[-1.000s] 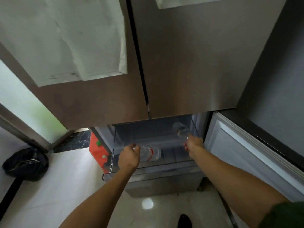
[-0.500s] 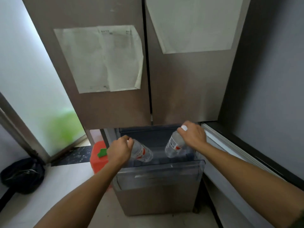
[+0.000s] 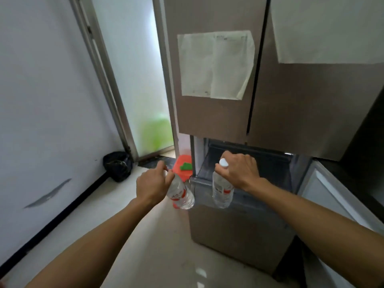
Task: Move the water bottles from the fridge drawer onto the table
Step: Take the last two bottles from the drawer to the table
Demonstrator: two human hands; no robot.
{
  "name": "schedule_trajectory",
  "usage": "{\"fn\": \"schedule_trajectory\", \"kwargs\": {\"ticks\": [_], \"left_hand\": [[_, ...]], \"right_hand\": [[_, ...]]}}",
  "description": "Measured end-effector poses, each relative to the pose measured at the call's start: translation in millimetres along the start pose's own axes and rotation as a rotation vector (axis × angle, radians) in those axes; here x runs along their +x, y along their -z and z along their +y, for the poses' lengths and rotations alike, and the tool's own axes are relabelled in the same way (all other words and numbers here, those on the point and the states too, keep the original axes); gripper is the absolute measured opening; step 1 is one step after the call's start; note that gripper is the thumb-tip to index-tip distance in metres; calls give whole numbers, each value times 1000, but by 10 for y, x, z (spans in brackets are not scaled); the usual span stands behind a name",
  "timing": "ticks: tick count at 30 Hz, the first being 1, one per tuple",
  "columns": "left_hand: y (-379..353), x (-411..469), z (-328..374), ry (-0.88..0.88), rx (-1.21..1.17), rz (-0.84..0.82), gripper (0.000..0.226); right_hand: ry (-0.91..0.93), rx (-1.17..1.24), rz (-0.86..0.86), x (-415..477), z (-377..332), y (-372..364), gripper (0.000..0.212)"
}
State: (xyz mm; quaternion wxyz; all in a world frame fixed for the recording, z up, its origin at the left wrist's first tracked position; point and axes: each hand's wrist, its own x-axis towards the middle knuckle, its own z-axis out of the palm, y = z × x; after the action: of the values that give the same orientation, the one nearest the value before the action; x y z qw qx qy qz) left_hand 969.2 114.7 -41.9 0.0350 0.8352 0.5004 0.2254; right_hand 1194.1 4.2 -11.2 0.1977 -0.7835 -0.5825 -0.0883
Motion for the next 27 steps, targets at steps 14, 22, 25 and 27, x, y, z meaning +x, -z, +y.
{"fn": "schedule_trajectory", "kwargs": {"ticks": [14, 22, 25, 27], "left_hand": [[1288, -2352, -2668, 440, 247, -103, 33], [2304, -3591, -4273, 628, 287, -58, 21], [2563, -3951, -4783, 703, 353, -77, 23], [2687, -4175, -5107, 777, 378, -79, 25]], "right_hand": [[576, 157, -274, -716, -3214, -1036, 40], [745, 285, -401, -1416, -5411, -1582, 37], [806, 313, -440, -1567, -6089, -1671, 36], [859, 333, -467, -1610, -6546, -1751, 33]]}}
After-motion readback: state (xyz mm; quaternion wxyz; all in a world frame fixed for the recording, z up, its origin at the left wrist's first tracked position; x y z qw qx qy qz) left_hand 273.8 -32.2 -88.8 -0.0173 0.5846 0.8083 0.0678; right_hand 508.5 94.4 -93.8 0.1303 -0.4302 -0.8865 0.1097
